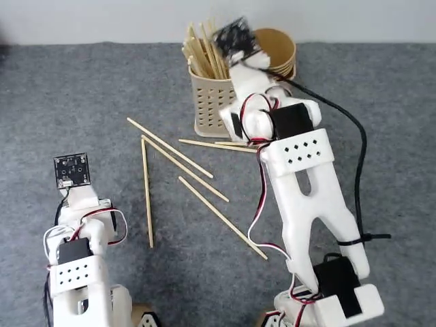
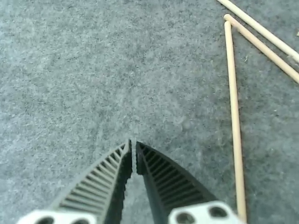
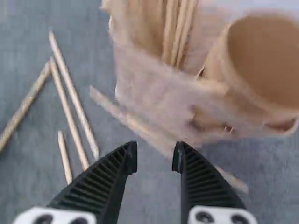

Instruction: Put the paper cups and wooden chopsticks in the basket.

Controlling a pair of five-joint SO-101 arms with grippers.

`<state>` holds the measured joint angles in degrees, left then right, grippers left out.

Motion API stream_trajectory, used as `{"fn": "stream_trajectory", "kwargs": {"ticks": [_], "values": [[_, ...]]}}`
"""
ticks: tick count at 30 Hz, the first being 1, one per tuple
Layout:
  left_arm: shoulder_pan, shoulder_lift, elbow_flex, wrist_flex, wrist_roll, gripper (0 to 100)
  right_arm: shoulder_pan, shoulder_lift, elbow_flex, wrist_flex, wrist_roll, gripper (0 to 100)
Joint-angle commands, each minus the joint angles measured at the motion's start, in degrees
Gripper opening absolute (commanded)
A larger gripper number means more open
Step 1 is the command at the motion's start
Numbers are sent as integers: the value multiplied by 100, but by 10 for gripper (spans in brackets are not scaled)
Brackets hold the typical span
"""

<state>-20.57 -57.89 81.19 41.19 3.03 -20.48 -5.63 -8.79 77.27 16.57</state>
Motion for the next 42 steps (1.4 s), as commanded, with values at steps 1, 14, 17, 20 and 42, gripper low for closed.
{"fn": "stream_trajectory", "kwargs": {"ticks": [1,14,17,20,42], "values": [[35,-105,-48,-132,-62,15,110,-277,-176,813,774,138],[9,-114,-84,-132,-70,15,-259,453,967,400,2268,140],[-114,-114,-127,-132,-70,15,-699,813,1073,-75,1820,140],[-369,-114,-198,-132,-70,15,-1059,1297,1064,-690,1600,140],[-440,-114,-198,-141,-79,15,-1675,5130,-3182,-251,571,141]]}}
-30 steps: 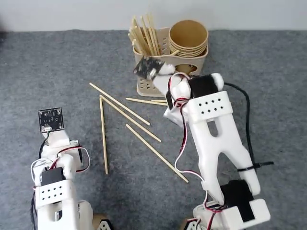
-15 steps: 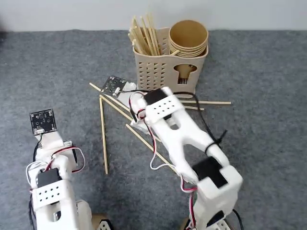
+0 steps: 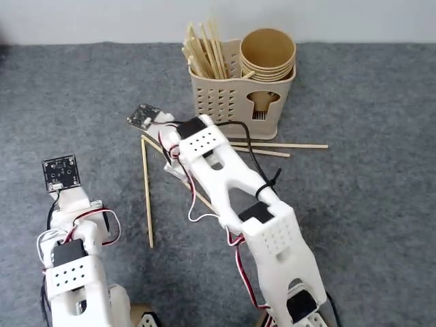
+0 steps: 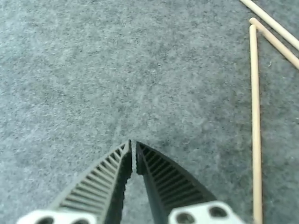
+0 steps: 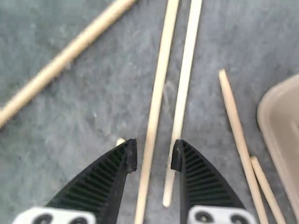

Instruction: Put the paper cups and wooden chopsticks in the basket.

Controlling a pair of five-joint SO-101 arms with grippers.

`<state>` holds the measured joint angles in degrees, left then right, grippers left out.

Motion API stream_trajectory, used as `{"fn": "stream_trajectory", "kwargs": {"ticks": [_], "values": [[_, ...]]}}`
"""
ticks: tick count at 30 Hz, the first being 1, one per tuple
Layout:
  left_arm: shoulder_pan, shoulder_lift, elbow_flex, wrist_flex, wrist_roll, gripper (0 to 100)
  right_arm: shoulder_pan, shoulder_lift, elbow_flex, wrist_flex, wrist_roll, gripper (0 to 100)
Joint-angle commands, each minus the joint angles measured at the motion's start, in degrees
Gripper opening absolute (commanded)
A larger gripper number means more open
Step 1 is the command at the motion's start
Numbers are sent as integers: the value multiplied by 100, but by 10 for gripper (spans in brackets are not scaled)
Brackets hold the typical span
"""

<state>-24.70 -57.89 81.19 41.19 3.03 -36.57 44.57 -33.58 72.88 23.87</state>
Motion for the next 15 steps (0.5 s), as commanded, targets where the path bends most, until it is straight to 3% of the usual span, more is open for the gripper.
{"fn": "stream_trajectory", "kwargs": {"ticks": [1,8,12,15], "values": [[-26,-114,-198,-141,-79,15,-66,233,-826,189,-158,142],[-26,-114,-198,-141,-79,15,13,919,-1266,180,-176,279],[-26,-114,-198,-141,-79,15,66,1077,-1442,180,-167,230],[-26,-114,-198,-141,-79,15,66,1095,-1459,189,-158,135]]}}
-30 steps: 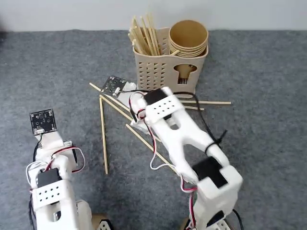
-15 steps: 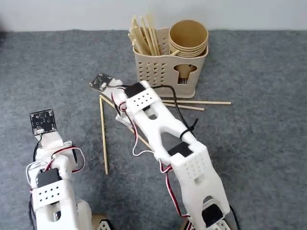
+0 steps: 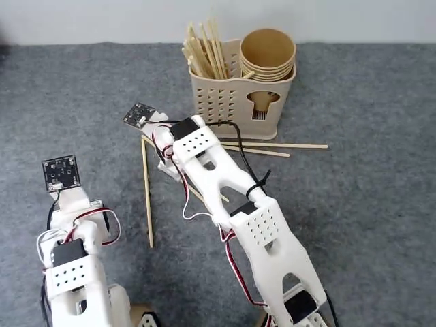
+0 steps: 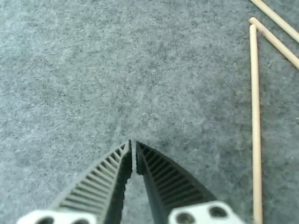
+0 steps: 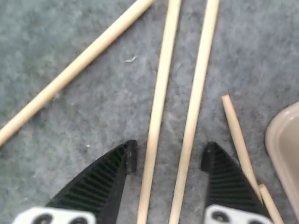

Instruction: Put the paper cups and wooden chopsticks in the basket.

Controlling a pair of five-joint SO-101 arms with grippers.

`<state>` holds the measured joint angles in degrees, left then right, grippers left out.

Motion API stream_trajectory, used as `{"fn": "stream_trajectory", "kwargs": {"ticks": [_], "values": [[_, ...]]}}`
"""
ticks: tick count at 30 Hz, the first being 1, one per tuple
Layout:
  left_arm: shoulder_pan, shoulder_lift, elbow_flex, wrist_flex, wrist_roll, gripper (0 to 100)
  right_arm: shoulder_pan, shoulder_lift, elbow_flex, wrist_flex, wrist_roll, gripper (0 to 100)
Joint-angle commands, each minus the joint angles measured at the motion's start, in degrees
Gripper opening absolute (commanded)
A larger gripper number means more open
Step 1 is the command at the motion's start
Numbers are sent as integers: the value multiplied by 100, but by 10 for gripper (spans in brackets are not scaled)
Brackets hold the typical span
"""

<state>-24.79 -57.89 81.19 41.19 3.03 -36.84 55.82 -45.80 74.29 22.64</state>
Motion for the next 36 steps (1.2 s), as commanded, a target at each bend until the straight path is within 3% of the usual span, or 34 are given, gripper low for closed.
{"fn": "stream_trajectory", "kwargs": {"ticks": [1,3,12,26,36], "values": [[-18,-114,-198,-141,-79,15,84,-31,-237,48,-35,91],[-18,-114,-198,-141,-79,15,75,-31,-237,48,-26,9],[-18,-114,-189,-141,-79,15,92,-127,-325,655,-26,8],[-18,-114,-189,-141,-79,15,92,-1033,-1960,2589,-26,8],[-18,-114,-180,-141,-79,15,171,-1587,-3130,2853,-35,8]]}}
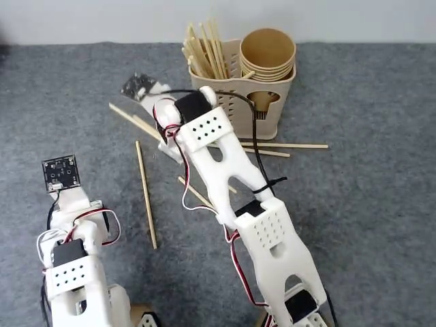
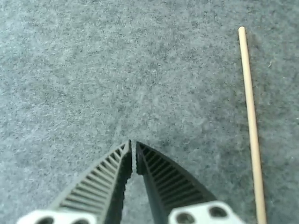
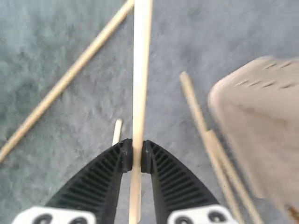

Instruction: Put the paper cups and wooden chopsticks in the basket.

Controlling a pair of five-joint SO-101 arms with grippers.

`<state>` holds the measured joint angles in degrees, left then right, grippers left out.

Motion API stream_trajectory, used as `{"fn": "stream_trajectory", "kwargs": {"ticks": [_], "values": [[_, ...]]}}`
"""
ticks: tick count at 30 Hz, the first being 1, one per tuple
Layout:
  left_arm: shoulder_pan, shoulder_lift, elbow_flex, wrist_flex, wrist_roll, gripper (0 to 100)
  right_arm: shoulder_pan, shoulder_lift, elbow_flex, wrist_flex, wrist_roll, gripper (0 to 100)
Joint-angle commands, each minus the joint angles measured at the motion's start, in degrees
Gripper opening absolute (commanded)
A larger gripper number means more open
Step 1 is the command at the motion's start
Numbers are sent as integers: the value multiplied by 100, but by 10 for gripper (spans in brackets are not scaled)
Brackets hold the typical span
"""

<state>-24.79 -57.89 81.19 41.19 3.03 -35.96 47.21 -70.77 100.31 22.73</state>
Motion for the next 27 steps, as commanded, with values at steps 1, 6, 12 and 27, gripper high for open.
{"fn": "stream_trajectory", "kwargs": {"ticks": [1,6,12,27], "values": [[-18,-114,-180,-141,-79,15,84,-875,-738,251,-44,8],[-18,-105,-119,-316,-79,15,66,-1754,-905,233,-79,8],[-18,-105,4,-536,-79,15,92,-2747,-914,-127,-237,8],[-18,-105,13,-527,-79,15,1095,-2932,-818,-3178,-1565,7]]}}
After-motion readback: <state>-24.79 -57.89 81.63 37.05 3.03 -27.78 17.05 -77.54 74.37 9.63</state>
